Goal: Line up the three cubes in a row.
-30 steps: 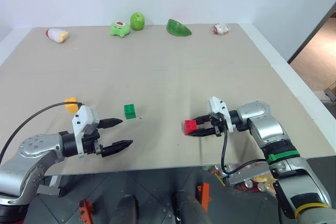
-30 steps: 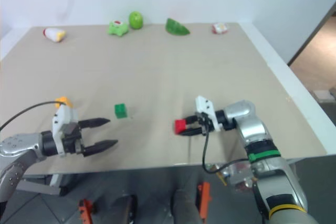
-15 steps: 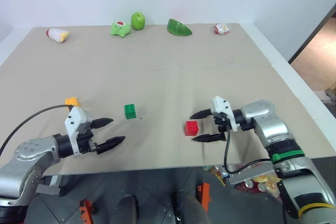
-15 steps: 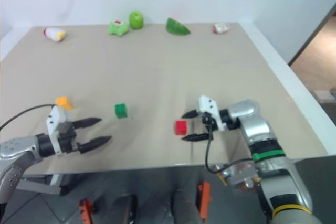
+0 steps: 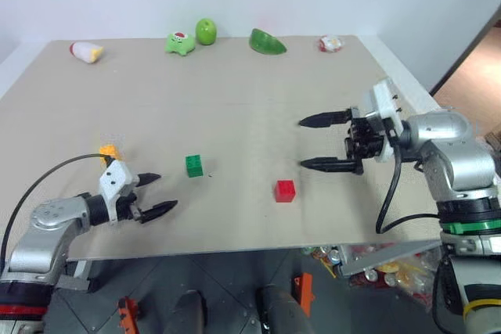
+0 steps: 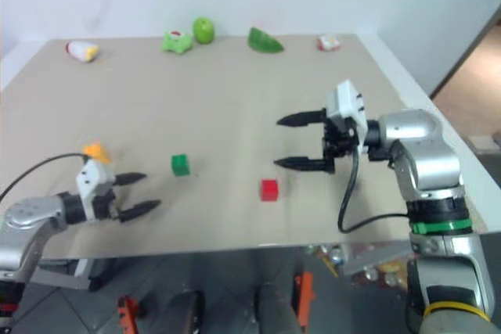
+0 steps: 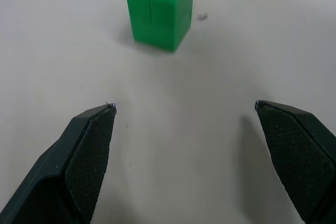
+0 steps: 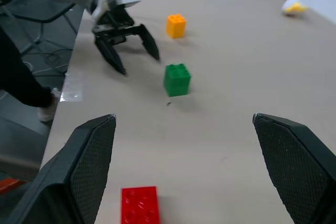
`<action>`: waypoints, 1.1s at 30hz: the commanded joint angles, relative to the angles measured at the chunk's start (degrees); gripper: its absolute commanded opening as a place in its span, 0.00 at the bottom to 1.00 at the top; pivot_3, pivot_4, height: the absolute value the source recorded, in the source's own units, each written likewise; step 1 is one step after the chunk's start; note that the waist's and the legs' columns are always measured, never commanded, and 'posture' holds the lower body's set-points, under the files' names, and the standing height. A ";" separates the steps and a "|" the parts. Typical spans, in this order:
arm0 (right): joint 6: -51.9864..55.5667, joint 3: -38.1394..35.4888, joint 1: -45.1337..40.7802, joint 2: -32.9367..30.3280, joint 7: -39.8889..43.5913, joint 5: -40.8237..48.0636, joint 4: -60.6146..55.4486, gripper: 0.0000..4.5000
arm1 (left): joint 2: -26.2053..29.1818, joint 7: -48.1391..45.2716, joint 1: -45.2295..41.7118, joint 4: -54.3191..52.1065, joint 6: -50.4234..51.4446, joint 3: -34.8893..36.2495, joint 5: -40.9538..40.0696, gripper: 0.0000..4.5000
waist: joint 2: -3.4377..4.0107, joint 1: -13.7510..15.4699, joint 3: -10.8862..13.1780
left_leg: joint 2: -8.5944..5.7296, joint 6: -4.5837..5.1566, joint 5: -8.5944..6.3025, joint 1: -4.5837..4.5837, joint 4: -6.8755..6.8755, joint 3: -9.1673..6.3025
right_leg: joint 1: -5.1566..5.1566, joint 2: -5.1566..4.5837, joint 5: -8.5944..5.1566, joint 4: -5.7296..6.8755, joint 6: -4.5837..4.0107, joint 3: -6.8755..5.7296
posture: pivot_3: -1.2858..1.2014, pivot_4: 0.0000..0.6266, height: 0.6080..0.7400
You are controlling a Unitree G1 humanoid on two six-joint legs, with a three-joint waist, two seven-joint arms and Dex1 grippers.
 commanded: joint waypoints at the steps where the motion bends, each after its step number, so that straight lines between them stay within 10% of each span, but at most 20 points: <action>1: 1.18 0.14 1.40 0.57 -2.42 0.50 -4.86 0.96 | -0.47 -2.05 -5.63 6.34 -4.35 -1.99 2.95 0.98 | 0.00 0.25 0.00 | -0.02 0.00 0.00 0.00 0.00 -0.01 | 0.01 -0.01 0.02 0.01 0.07 -0.01 | 0.52 0.24 0.95; 24: 4.16 -0.49 3.16 0.28 -6.86 1.64 -9.13 0.96 | -9.31 -9.18 -28.08 30.02 -11.87 -8.09 8.89 0.98 | 0.00 0.02 0.00 | -0.03 0.01 0.01 -0.01 0.05 -0.06 | 0.02 0.03 0.13 0.03 0.18 -0.03 | 0.52 0.24 0.95; 33: 4.23 -0.69 3.52 0.06 -7.62 1.66 -9.12 0.97 | -9.32 -11.81 -26.95 29.41 -11.79 -8.28 8.85 0.36 | 0.00 -0.04 0.00 | -0.03 0.02 0.01 -0.01 0.04 -0.08 | 0.02 0.04 0.13 0.03 0.19 -0.02 | 0.52 0.24 0.95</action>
